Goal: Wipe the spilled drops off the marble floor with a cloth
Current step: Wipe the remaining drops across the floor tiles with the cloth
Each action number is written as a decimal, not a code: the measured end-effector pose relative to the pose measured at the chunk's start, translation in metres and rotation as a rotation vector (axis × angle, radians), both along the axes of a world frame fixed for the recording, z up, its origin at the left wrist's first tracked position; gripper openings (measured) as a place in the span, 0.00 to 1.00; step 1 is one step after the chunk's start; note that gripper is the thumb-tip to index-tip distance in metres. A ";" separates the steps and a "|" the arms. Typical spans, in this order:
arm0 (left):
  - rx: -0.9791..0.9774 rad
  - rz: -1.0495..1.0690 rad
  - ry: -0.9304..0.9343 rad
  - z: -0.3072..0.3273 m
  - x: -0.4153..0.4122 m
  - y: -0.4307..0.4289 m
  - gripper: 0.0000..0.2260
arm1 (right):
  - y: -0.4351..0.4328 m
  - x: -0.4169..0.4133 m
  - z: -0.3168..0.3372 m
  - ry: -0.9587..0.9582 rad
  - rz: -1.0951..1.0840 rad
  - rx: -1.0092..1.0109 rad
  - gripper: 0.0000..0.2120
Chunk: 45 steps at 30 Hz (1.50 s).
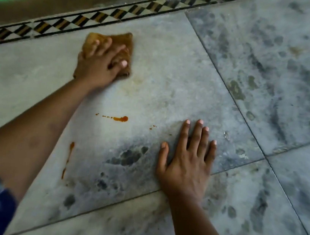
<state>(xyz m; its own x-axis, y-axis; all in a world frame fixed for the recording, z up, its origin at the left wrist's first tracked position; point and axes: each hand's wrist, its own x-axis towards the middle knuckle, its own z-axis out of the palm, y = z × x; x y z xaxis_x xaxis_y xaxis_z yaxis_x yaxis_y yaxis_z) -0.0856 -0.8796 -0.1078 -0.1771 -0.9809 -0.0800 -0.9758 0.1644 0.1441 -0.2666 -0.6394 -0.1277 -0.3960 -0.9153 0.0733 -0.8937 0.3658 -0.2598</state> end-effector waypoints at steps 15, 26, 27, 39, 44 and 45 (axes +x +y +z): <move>0.025 0.093 -0.075 0.001 -0.005 0.028 0.26 | 0.000 0.000 -0.002 0.009 -0.001 0.001 0.33; 0.062 -0.220 -0.051 0.004 -0.005 0.074 0.30 | 0.000 0.000 0.000 0.006 0.002 0.020 0.33; 0.082 -0.138 -0.046 0.004 0.003 0.059 0.29 | 0.000 -0.001 0.000 0.002 0.000 0.018 0.33; 0.138 -0.239 0.030 0.015 -0.095 0.009 0.28 | -0.001 -0.001 0.001 -0.002 0.001 0.021 0.33; 0.084 -0.028 0.066 0.014 0.022 0.023 0.29 | 0.000 -0.002 0.002 -0.009 0.011 0.017 0.33; 0.105 0.079 0.101 0.017 0.037 0.012 0.28 | 0.000 -0.002 0.003 -0.013 0.016 0.018 0.33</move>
<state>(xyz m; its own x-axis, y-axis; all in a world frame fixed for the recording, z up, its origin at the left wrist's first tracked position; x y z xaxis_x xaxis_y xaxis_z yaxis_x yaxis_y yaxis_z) -0.0483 -0.8680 -0.0909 -0.1122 -0.9793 -0.1683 -0.9648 0.0667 0.2545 -0.2685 -0.6395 -0.1251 -0.3822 -0.9226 0.0515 -0.8960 0.3564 -0.2649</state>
